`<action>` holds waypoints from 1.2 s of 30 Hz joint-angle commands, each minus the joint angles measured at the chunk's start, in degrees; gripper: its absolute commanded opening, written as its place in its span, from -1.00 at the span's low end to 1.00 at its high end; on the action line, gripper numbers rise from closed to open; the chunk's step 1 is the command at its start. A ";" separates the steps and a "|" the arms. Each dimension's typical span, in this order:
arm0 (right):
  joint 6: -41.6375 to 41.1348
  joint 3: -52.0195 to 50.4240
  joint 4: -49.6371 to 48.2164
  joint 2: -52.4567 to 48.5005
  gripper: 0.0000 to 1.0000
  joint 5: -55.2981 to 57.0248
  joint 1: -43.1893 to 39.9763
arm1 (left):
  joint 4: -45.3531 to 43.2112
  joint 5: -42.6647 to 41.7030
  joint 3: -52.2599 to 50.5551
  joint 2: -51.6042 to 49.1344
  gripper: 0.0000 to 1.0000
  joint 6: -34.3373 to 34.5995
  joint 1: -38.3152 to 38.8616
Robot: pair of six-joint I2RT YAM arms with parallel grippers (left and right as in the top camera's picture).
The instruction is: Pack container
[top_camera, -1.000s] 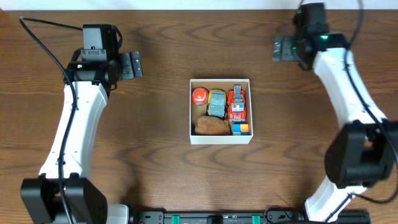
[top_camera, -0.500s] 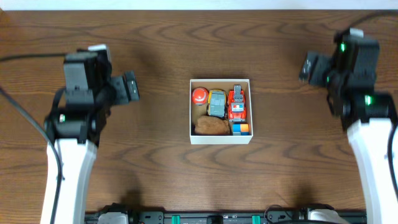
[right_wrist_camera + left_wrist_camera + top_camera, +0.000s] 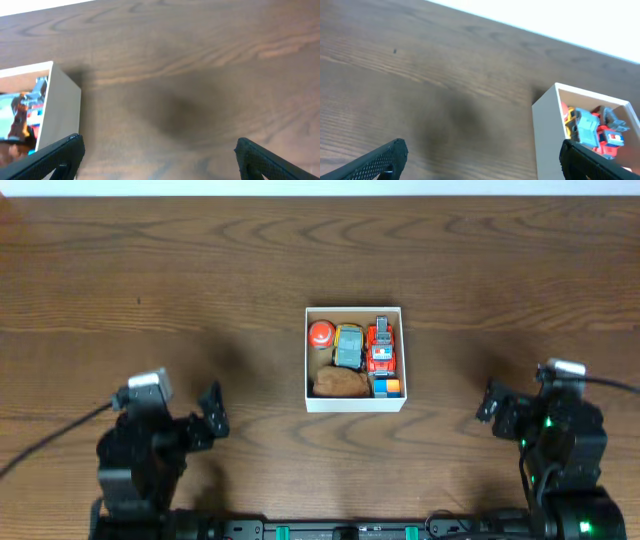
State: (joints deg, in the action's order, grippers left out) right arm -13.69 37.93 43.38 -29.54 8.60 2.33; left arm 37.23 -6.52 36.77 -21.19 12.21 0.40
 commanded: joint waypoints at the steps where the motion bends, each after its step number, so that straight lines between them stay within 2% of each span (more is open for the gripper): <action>1: -2.16 -0.66 1.40 2.64 0.98 0.13 0.55 | -0.22 -0.76 -1.95 4.07 0.96 1.22 -0.33; 18: -2.14 -0.66 8.85 2.64 0.98 0.15 0.55 | 12.94 -0.74 -1.97 4.68 0.96 0.81 -0.33; 24: -1.95 -0.68 13.44 2.97 0.98 0.44 0.48 | 14.40 -0.74 -1.97 4.68 0.96 0.81 -0.33; 29: -1.22 -2.25 9.29 6.97 0.98 -0.24 0.11 | 14.40 -0.74 -1.97 4.68 0.96 0.81 -0.33; 36: 3.10 -16.50 -4.94 23.56 0.98 -3.63 0.00 | 14.40 -0.74 -1.97 4.68 0.96 0.81 -0.33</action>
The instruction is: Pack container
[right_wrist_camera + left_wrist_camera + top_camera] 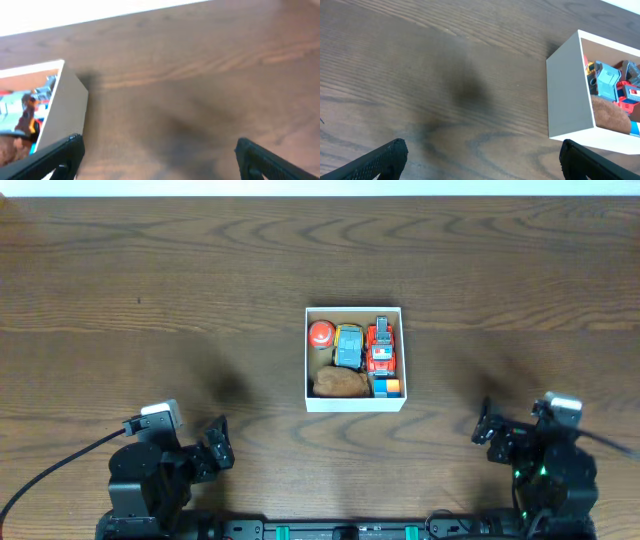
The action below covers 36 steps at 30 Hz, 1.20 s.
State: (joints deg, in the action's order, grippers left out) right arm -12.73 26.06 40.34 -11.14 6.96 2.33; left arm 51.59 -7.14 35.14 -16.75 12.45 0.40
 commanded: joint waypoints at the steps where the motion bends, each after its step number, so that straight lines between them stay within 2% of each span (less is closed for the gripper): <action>1: 2.16 -6.29 -3.67 7.45 0.99 -2.14 -0.22 | 0.04 -0.13 -0.33 0.24 0.96 0.57 -0.33; 3: 3.91 -9.44 -8.98 11.15 0.99 -2.10 -0.72 | 0.04 -0.13 -0.33 0.24 0.96 0.57 -0.33; 6: 8.13 -11.39 -16.96 10.36 0.99 -2.29 -0.72 | 0.04 -0.13 -0.33 0.24 0.96 0.57 -0.33; 10: 17.77 -15.37 -28.24 10.82 0.99 -2.29 -0.70 | 0.04 -0.13 -0.33 0.24 0.96 0.57 -0.33; 14: 21.20 -21.29 -35.95 10.84 0.99 -2.27 -0.87 | 0.04 -0.13 -0.33 0.24 0.96 0.57 -0.33; 18: 19.52 -25.81 -36.17 10.86 0.98 -2.93 -0.87 | 0.04 -0.13 -0.33 0.24 0.96 0.57 -0.33; 36: 19.45 -25.75 -36.30 10.80 0.98 -4.22 -0.83 | 0.04 -0.13 -0.33 0.24 0.96 0.57 -0.33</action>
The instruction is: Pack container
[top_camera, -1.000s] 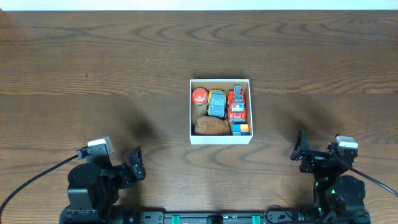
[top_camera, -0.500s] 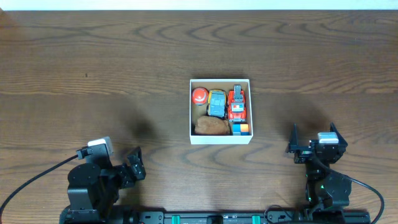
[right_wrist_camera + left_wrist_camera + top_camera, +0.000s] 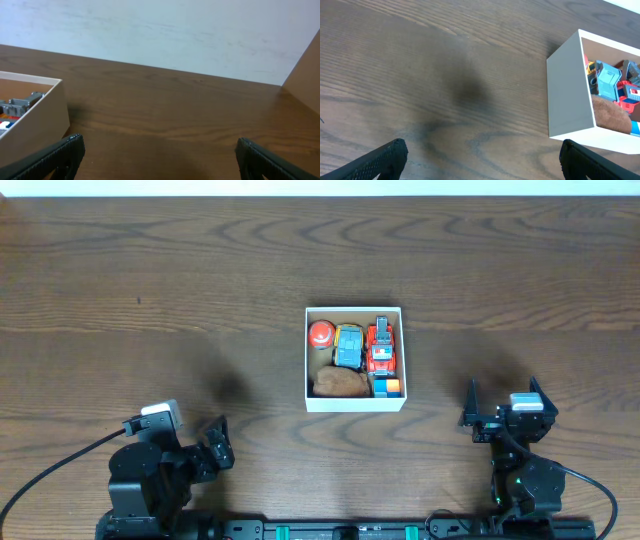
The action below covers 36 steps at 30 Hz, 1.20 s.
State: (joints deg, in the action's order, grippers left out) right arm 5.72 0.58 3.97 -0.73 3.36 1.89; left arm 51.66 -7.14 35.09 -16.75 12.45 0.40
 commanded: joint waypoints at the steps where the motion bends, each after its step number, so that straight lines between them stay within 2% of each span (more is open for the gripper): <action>1: 1.01 -0.26 0.07 0.39 0.98 -0.61 -0.39 | -0.02 -0.13 -0.28 0.24 0.96 0.57 -0.33; 14: 1.01 -0.26 0.07 0.39 0.98 -0.61 -0.39 | -0.02 -0.13 -0.28 0.24 0.96 0.57 -0.33; 21: 1.01 -0.26 0.07 0.39 0.98 -0.61 -0.39 | 0.24 2.10 -2.34 0.96 0.96 -3.74 -0.66; 31: 1.01 -0.26 0.07 0.39 0.98 -0.61 -0.39 | -17.42 1.99 -20.83 16.68 0.96 -17.00 -0.66; 36: 1.01 -0.26 0.07 0.39 0.99 -0.61 -0.39 | -28.72 2.01 -25.49 16.68 0.96 -23.10 -0.66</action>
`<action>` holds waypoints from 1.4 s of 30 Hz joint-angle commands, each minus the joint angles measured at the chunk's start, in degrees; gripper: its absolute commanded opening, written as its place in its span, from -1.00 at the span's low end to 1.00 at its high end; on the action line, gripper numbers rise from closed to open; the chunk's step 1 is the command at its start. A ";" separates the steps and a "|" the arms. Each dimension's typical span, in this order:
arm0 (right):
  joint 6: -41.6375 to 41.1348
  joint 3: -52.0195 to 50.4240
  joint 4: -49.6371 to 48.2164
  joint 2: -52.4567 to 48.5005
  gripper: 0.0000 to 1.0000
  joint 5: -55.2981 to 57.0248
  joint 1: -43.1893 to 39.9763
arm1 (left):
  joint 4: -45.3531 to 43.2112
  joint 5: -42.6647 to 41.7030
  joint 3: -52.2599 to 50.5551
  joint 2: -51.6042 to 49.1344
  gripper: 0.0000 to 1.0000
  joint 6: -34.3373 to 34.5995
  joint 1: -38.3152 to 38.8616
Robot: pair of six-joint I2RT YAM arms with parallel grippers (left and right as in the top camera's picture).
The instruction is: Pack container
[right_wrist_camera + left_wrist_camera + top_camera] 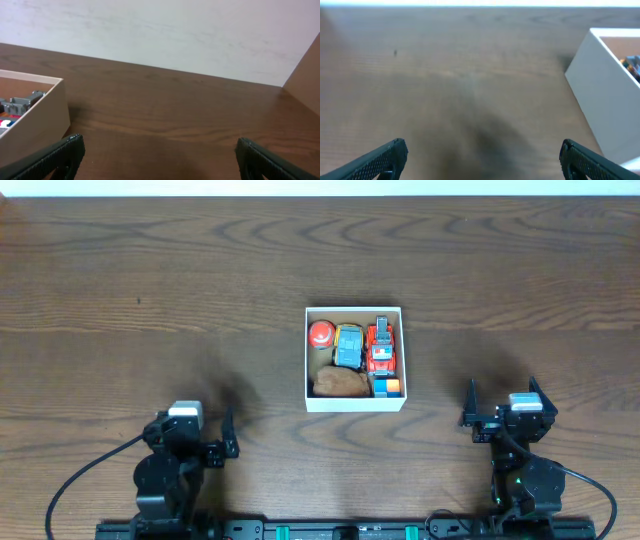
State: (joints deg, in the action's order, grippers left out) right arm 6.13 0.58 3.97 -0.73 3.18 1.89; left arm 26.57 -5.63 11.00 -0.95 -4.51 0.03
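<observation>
A white open box (pixel 356 403) sits mid-table, holding a red ball (pixel 321 333), a blue and yellow toy car (pixel 348 346), a red toy truck (pixel 381 349), a brown lump (pixel 340 384) and an orange and blue block (pixel 387 387). My left gripper (pixel 205 442) rests low at the front left, open and empty, with the box wall (pixel 605 107) off to its right. My right gripper (pixel 508 417) is at the front right, open and empty, the box (pixel 30 117) to its left.
The wooden table (pixel 150 300) spreads all round the box. A pale wall (pixel 165 30) rises behind the table's far edge. Both arm bases sit along the front edge.
My left arm has folded in, its gripper now level and pointing across the table, a bit nearer the middle. The right arm and the box contents have not changed.
Both grippers were open and tilted down beside the packed box. Both had then drawn back toward the front edge. The right had settled level at its base, and now the left has too. The box stayed filled throughout.
</observation>
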 commanded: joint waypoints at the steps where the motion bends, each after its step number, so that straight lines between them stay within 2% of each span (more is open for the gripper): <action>1: 0.59 -0.26 0.07 0.39 0.98 -0.44 -0.39 | -6.62 0.50 -2.47 0.85 0.96 -7.08 -0.31; 6: 0.59 -0.26 0.07 0.39 0.98 -0.44 -0.39 | -15.96 0.55 -7.91 0.85 0.96 -7.41 -0.35; 14: 0.59 -0.26 0.07 0.39 0.98 -0.44 -0.39 | -17.97 0.72 -8.22 0.85 0.96 -7.72 -0.35; 19: 0.59 -0.26 0.07 0.39 0.98 -0.44 -0.39 | -30.16 0.66 -10.78 0.85 0.96 -7.91 -0.28; 24: 0.59 -0.26 0.07 0.39 0.98 -0.44 -0.39 | -24.72 0.66 -10.78 0.85 0.96 -6.82 -0.26; 25: 0.59 -0.26 0.07 0.39 0.98 -0.44 -0.39 | -22.32 0.76 -10.78 0.83 0.96 -5.42 -0.22; 29: 0.59 -0.26 0.07 0.39 0.99 -0.44 -0.39 | -22.86 0.48 -10.78 0.83 0.96 2.16 -0.17; 42: 0.59 -0.26 0.07 0.39 0.98 -0.44 -0.39 | -22.93 0.48 -10.78 0.68 0.96 2.25 -0.17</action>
State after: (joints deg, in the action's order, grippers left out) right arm 6.15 0.56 3.97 -0.71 3.16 1.89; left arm 1.39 -4.51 1.02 -0.60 -2.94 0.01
